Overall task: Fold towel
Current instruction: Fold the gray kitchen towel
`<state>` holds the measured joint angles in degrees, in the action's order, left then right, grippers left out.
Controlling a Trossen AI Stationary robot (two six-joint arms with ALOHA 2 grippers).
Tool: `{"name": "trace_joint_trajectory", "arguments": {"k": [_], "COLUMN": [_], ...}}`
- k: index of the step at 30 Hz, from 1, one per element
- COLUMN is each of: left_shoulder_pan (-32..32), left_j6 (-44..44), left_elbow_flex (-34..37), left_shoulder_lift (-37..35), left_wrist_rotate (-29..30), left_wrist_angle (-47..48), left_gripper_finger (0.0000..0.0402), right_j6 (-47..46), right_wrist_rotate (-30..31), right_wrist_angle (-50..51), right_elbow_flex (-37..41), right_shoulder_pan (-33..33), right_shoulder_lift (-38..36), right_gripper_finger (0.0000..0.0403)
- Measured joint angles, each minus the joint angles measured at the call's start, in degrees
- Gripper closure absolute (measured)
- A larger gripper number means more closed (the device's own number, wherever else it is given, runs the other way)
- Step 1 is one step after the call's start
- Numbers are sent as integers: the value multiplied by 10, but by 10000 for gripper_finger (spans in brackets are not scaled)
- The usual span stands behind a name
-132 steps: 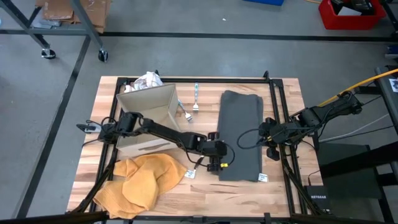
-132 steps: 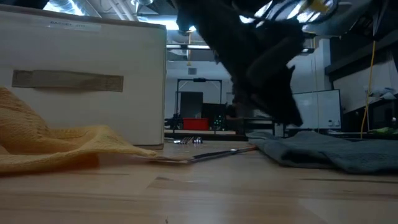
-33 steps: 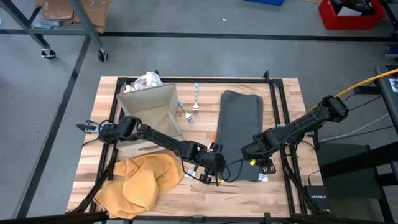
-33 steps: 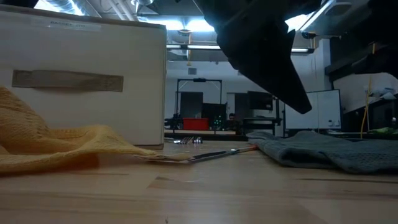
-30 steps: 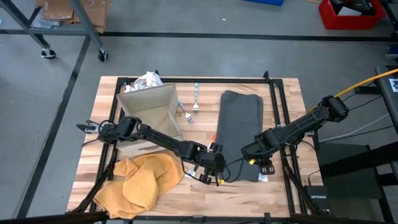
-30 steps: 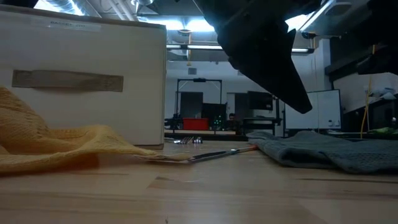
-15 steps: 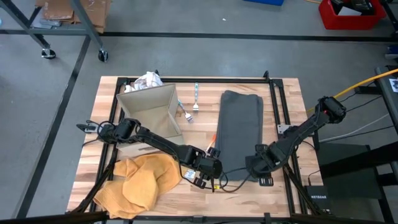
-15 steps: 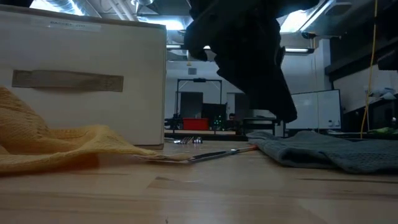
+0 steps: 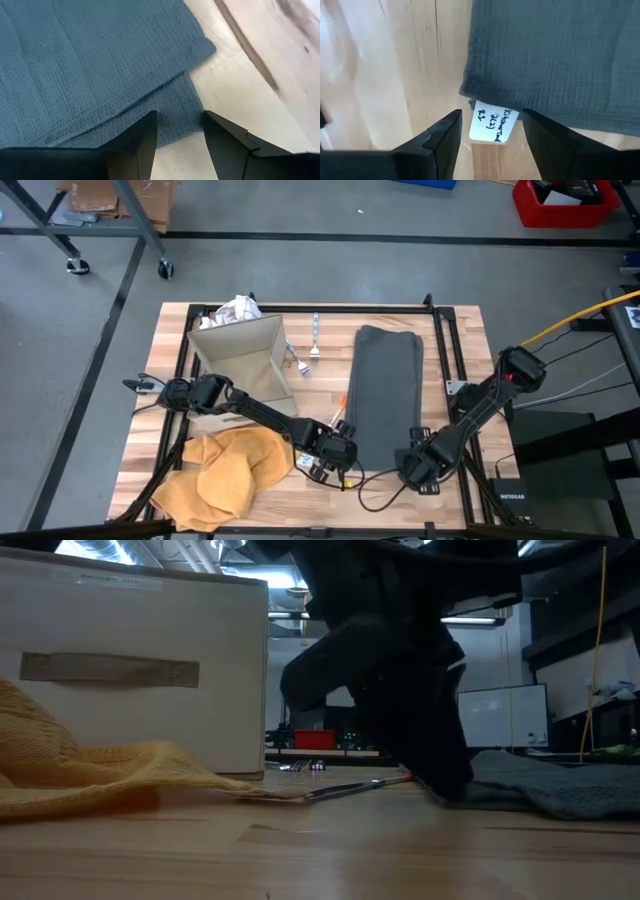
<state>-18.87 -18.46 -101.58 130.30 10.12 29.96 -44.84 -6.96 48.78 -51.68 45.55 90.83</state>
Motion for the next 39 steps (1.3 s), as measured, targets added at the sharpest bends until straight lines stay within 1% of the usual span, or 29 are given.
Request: {"name": "trace_joint_trajectory", "arguments": {"k": [2, 6, 10, 15, 17, 19, 24, 26, 27, 28, 31, 33, 36, 39], "left_shoulder_pan": [1, 5, 6, 7, 6, 6, 3, 1, 1, -1, -8, -13, -23, -31], "left_j6": [0, 1, 10, 10, 11, 11, 25, 43, 46, 48, 52, 51, 47, 58], "left_elbow_flex": [0, 0, -1, -2, -2, -2, -1, -1, -1, -1, -7, -17, -40, -70], "left_shoulder_lift": [1, 6, 15, 20, 21, 21, 22, 22, 22, 22, 22, 24, 26, 26], "left_wrist_rotate": [0, 0, 0, -6, -7, -9, -9, -8, -7, -6, -6, -6, -11, -12], "left_wrist_angle": [-3, -14, -22, -34, -34, -34, -37, -37, -37, -37, -31, -23, 10, 54], "left_gripper_finger": [251, 251, 251, 256, 271, 297, 384, 393, 391, 390, 396, 397, 399, 399], "right_j6": [1, 3, 3, 3, 2, 2, 1, 1, 1, 1, 1, 2, 2, 2], "right_wrist_rotate": [0, 26, 33, 34, 35, 34, 29, 25, 22, 18, 7, 2, -12, -20], "right_wrist_angle": [-8, -26, -24, -23, -25, -27, -32, -35, -35, -34, -24, -10, -8, -4], "right_elbow_flex": [0, 0, -3, -3, -3, -3, -2, -2, -2, -4, -18, -33, -61, -87], "right_shoulder_pan": [5, 7, 6, 6, 6, 6, 6, 6, 6, 6, 5, 5, 6, 6], "right_shoulder_lift": [15, 49, 75, 84, 84, 84, 84, 84, 84, 85, 87, 89, 92, 90], "right_gripper_finger": [188, 188, 188, 193, 209, 236, 330, 372, 385, 389, 377, 377, 392, 389]}}
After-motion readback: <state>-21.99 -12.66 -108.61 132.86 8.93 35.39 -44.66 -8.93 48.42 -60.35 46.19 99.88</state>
